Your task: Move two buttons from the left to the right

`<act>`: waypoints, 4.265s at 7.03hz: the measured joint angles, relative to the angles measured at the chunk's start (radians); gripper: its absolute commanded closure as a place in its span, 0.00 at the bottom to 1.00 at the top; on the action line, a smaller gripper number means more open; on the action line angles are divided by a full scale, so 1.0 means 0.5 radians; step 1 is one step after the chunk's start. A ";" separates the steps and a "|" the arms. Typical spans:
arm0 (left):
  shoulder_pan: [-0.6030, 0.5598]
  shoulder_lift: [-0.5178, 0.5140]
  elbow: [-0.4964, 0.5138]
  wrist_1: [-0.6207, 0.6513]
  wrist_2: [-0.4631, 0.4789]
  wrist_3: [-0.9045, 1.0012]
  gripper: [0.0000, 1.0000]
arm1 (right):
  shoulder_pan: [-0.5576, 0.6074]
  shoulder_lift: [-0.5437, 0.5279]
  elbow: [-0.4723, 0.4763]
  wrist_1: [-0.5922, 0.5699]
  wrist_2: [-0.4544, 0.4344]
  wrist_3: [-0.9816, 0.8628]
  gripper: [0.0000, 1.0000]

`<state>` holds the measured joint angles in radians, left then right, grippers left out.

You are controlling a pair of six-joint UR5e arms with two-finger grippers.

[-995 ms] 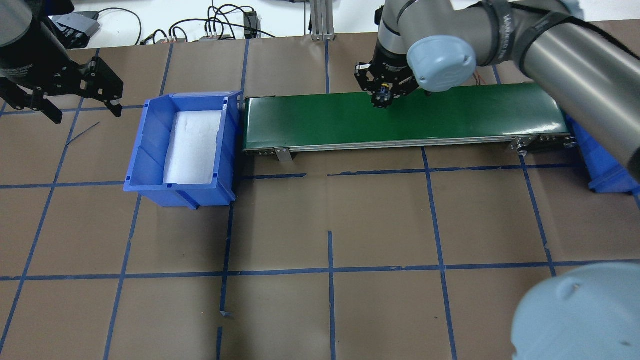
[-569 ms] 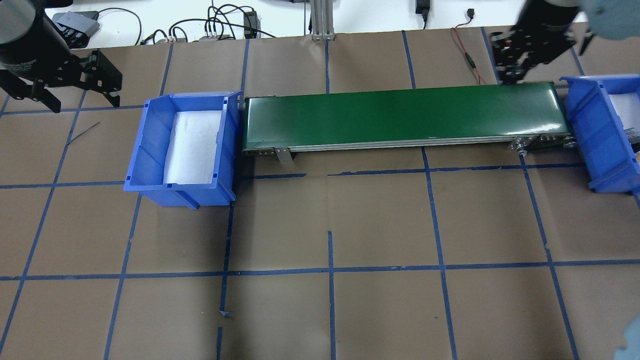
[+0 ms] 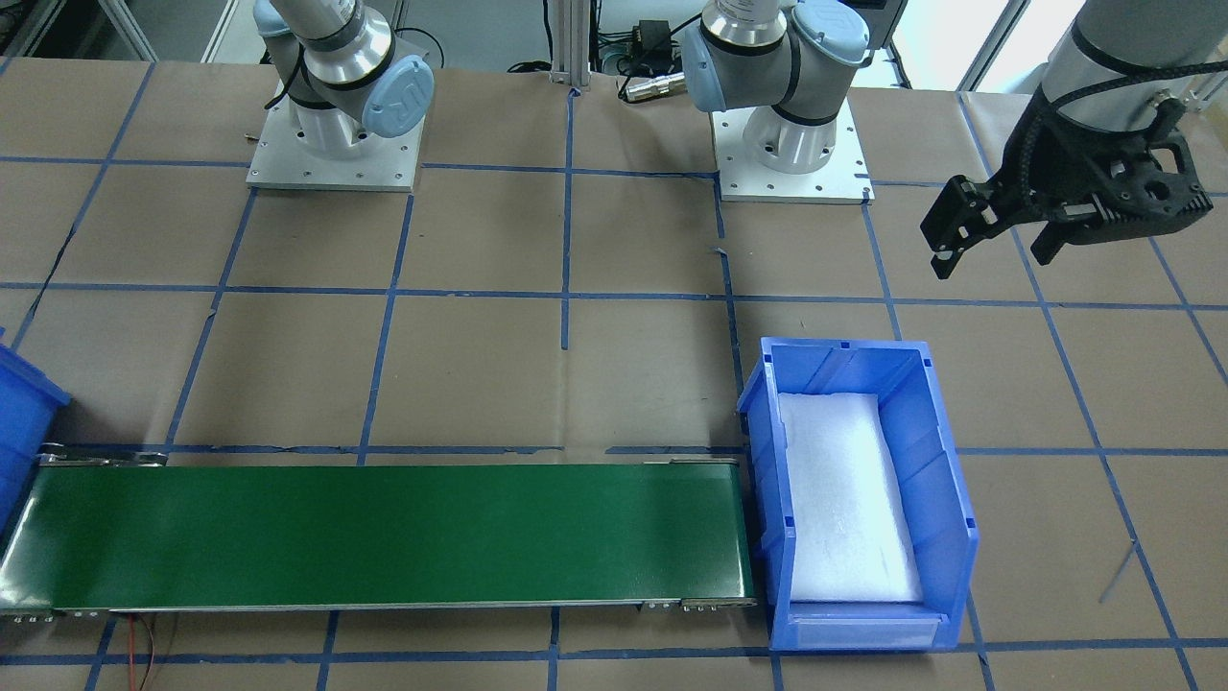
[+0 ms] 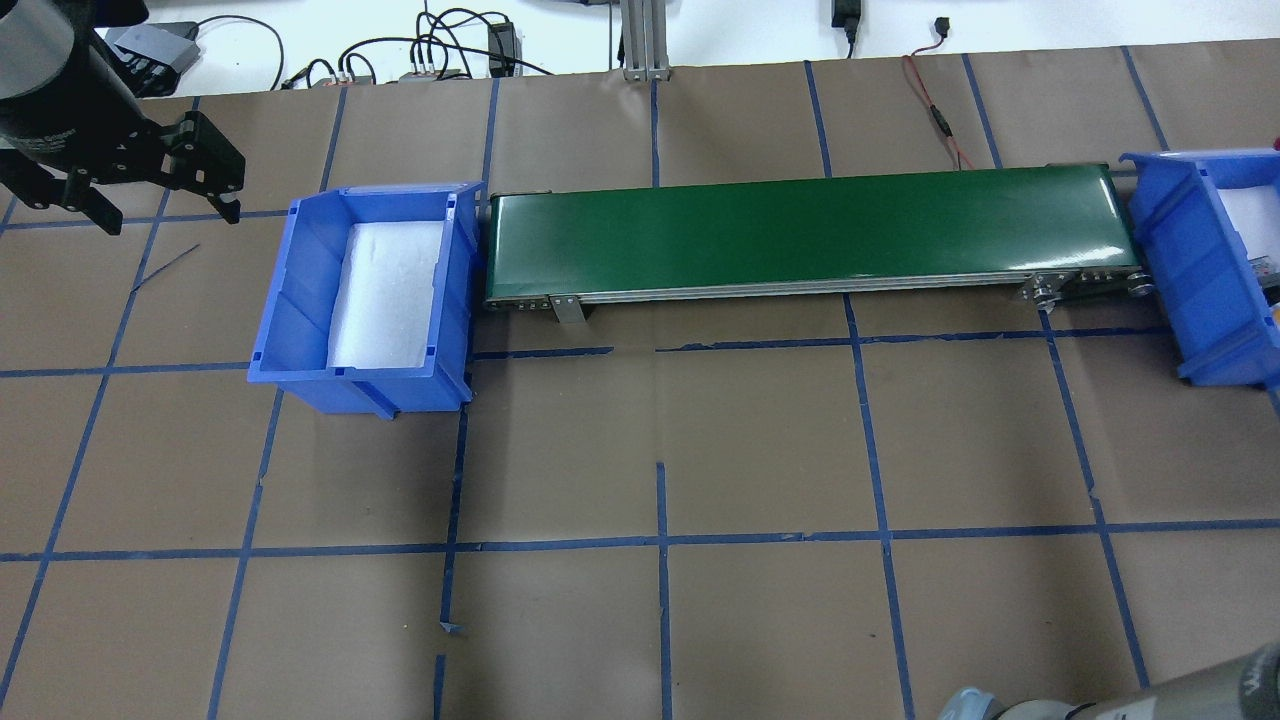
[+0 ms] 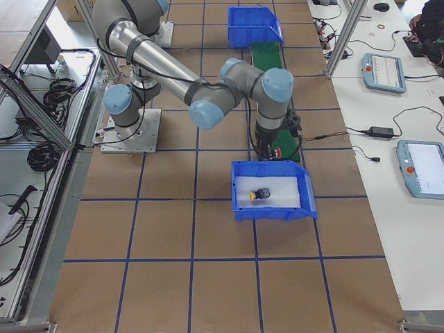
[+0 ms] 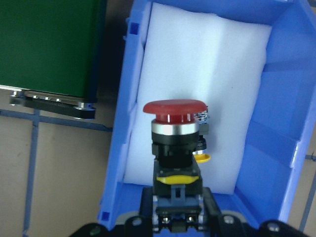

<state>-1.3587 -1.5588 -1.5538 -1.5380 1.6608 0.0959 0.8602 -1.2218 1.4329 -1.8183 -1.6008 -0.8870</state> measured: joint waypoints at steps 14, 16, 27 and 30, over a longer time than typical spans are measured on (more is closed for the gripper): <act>-0.040 0.062 0.111 -0.301 0.003 -0.008 0.00 | -0.015 0.484 0.005 -0.597 0.248 -0.036 0.03; -0.077 0.045 0.090 -0.331 -0.006 -0.057 0.02 | -0.015 0.485 0.013 -0.596 0.257 -0.034 0.00; -0.320 -0.035 0.014 -0.193 -0.140 -0.054 0.00 | 1.102 -0.550 0.229 0.230 0.044 1.548 0.00; -0.330 -0.122 0.038 -0.128 -0.158 -0.040 0.00 | 1.395 -0.528 0.303 0.137 0.048 1.934 0.00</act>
<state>-1.5237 -1.6200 -1.5347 -1.6022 1.5820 0.0760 1.5578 -1.4859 1.5842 -1.7496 -1.5767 0.0801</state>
